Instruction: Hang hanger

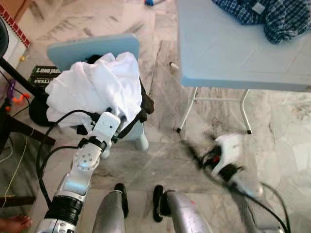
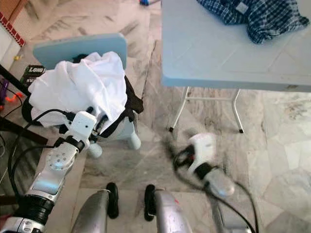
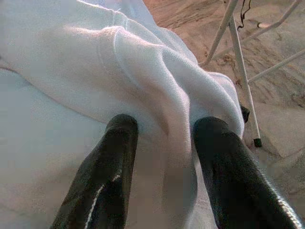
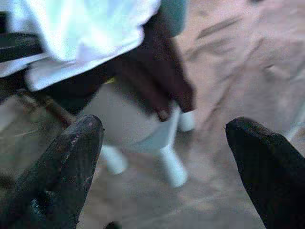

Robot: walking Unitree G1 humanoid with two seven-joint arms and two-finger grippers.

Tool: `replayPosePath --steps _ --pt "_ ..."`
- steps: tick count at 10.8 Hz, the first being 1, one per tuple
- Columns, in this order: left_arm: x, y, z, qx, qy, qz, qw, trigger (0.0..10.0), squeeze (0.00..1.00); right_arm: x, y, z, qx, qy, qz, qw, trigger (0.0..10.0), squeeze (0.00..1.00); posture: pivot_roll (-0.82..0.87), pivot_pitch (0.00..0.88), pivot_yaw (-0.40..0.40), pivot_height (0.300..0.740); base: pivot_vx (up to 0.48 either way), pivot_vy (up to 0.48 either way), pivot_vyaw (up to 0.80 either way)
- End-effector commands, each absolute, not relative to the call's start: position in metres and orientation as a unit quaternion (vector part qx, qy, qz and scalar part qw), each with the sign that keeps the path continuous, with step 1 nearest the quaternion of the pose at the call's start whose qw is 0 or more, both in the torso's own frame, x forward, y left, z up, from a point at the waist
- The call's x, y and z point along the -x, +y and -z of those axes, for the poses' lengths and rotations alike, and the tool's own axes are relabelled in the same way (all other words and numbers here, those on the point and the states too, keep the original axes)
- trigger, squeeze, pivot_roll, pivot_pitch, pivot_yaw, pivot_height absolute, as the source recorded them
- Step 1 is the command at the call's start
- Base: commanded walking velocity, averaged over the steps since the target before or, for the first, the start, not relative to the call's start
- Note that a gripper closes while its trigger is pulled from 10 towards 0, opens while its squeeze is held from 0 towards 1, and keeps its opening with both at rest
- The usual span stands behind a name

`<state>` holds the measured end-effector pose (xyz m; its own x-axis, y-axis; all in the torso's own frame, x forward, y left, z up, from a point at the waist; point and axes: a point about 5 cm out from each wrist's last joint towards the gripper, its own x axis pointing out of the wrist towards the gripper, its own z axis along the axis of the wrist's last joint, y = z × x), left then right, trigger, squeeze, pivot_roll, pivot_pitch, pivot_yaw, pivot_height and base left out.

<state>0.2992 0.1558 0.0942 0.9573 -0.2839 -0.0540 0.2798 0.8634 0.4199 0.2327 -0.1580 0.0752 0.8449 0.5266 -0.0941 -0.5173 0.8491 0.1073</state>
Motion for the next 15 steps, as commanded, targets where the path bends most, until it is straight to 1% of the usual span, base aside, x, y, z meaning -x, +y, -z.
replayPosePath --steps 1,2,6,9,12,14,15 --pt "-0.296 0.158 -0.088 -0.219 0.007 0.150 0.964 0.0 0.00 -0.227 -0.158 -0.074 -0.053 0.074 -0.293 0.952 10.0 0.00 -0.02 0.315 -0.053 0.740 0.000 0.000 0.00" --pt "-0.296 0.158 -0.088 -0.219 0.007 0.150 0.964 0.0 0.00 -0.224 -0.153 -0.077 -0.066 0.078 -0.321 0.941 10.0 0.00 -0.02 0.315 -0.053 0.740 0.000 0.000 0.00" --pt "-0.294 0.163 -0.088 -0.228 0.005 0.139 0.964 0.0 0.00 -0.229 -0.153 -0.079 -0.068 0.070 -0.291 0.952 10.0 0.00 -0.02 0.321 -0.051 0.740 0.000 0.000 0.00" --pt "-0.294 0.162 -0.090 -0.231 -0.005 0.133 0.964 0.0 0.00 -0.232 -0.153 -0.078 -0.067 0.071 -0.283 0.954 10.0 0.00 0.00 0.320 -0.048 0.740 0.000 0.000 0.00" --pt "-0.288 0.160 -0.096 -0.238 -0.030 0.122 0.963 0.0 0.00 -0.233 -0.143 -0.075 -0.071 0.071 -0.285 0.953 10.0 0.00 0.02 0.318 -0.044 0.740 0.000 0.000 0.00" --pt "-0.280 0.159 -0.098 -0.227 -0.048 0.093 0.968 0.0 0.00 -0.239 -0.144 -0.074 -0.068 0.066 -0.268 0.959 10.0 0.00 0.03 0.307 -0.031 0.740 0.000 0.000 0.00" --pt "-0.276 0.158 -0.107 -0.217 -0.070 0.074 0.971 0.0 0.00 -0.241 -0.145 -0.074 -0.072 0.066 -0.267 0.959 10.0 0.00 0.03 0.304 -0.027 0.740 0.000 0.000 0.00"
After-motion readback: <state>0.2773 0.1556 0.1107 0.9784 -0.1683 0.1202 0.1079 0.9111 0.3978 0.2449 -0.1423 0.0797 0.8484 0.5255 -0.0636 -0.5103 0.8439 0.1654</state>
